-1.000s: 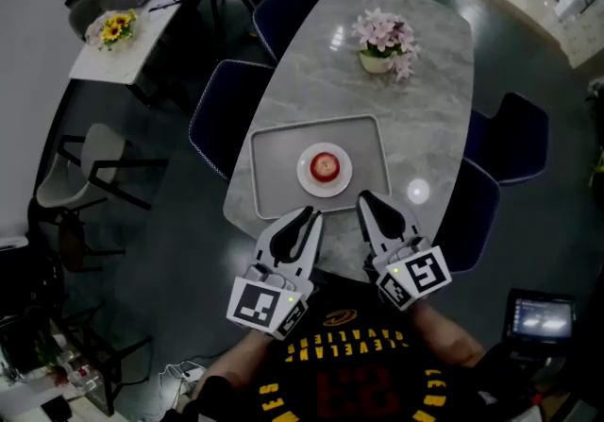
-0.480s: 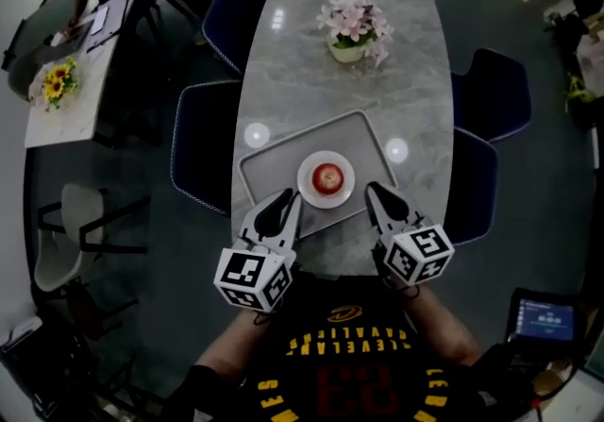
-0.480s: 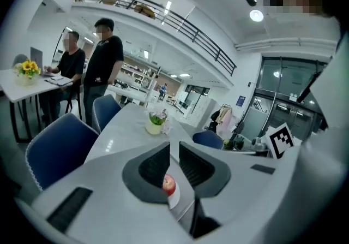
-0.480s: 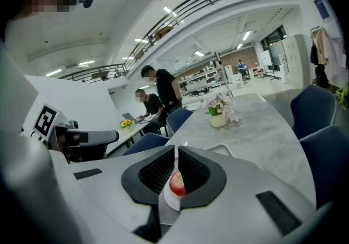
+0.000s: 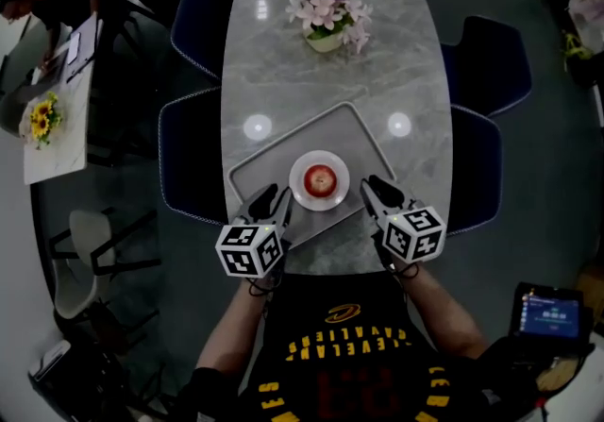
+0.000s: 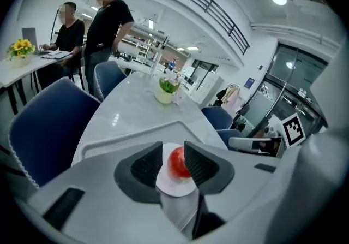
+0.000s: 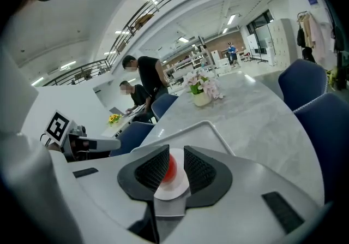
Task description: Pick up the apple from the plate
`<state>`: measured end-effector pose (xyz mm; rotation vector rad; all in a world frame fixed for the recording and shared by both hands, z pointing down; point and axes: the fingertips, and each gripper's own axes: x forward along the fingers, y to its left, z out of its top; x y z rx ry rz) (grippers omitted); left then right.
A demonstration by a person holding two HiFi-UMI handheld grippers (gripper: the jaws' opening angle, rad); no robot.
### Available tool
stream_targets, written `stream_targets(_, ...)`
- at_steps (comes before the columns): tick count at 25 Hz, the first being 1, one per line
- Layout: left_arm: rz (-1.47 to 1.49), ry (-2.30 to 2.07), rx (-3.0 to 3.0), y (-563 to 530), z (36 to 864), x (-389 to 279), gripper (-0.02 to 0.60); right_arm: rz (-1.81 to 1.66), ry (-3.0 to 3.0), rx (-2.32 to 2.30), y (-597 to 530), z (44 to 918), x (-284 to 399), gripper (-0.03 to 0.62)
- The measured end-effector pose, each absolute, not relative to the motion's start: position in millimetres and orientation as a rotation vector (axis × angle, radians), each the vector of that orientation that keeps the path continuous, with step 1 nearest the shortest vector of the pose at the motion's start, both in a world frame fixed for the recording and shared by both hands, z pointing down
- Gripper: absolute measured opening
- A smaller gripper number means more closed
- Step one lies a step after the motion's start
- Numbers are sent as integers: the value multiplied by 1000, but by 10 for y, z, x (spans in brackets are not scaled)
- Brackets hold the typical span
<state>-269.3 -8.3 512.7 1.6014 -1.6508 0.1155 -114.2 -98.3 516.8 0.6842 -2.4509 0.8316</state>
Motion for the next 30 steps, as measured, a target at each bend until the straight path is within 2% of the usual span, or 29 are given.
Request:
stream_targets(15, 209, -1503, 1375, -176, 6248, -2679, 112, 1011, -2222, 592, -1053, 6184, -1195, 67)
stream_targets(30, 228, -1390, 1313, -120, 6451, -2600, 112, 1092, -2027, 541, -826, 6494, -1248, 67)
